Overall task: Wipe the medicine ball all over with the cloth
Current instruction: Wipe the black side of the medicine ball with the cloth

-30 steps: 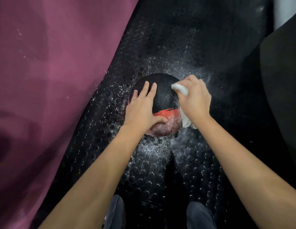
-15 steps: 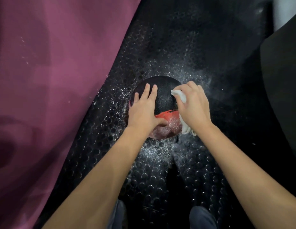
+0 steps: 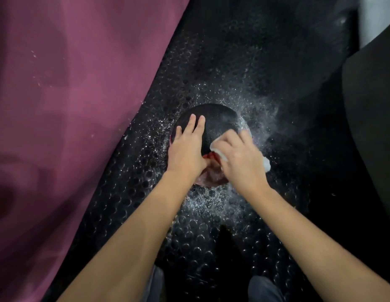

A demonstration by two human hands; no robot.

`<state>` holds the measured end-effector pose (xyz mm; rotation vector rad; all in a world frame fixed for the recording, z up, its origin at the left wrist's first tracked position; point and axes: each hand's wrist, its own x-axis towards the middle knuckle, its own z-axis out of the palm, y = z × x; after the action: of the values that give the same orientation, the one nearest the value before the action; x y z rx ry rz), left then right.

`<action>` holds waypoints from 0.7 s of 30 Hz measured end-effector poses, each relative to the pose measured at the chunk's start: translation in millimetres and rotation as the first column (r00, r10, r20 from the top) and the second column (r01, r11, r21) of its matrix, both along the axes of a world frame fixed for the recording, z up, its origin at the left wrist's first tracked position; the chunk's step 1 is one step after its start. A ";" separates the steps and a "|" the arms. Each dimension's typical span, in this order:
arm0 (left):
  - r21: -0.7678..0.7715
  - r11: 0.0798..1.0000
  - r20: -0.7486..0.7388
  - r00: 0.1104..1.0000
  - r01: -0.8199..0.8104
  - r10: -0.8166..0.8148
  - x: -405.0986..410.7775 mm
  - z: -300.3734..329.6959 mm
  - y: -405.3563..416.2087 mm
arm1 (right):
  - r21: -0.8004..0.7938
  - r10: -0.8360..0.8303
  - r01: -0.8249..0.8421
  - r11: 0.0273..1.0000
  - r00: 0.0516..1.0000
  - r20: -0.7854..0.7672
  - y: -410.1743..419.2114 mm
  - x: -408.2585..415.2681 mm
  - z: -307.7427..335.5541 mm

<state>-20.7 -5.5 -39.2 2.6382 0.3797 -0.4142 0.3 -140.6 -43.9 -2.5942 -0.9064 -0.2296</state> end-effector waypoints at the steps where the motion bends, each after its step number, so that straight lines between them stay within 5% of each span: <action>1: 0.005 1.000 0.001 1.000 0.008 -0.008 -3.3 -0.3 -1.5 | -0.022 0.037 -0.037 0.999 0.999 0.022 -3.8 -0.1 -0.7; 6: 0.014 1.000 -0.029 0.999 0.028 -0.027 -5.6 0.6 -9.7 | -0.013 -0.205 0.205 0.979 0.975 -0.079 -0.3 39.8 7.8; 12: 0.022 1.000 -0.018 1.000 0.012 -0.011 -5.5 -0.9 -4.9 | -0.034 -0.015 0.015 0.999 1.000 -0.001 -2.6 7.7 3.4; 16: 0.015 0.999 -0.033 0.999 0.036 -0.036 -8.9 1.0 -12.7 | -0.047 -0.270 0.265 0.963 0.949 -0.166 3.0 53.1 9.4; 21: 0.030 0.998 -0.070 0.996 0.053 -0.051 0.7 5.8 -9.1 | -0.092 -0.290 0.275 0.957 0.916 -0.276 5.6 70.3 11.5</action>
<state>-20.0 -14.6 -33.4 2.6744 0.3431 -0.5217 70.6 -135.0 -32.5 -2.7059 -0.4384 0.0962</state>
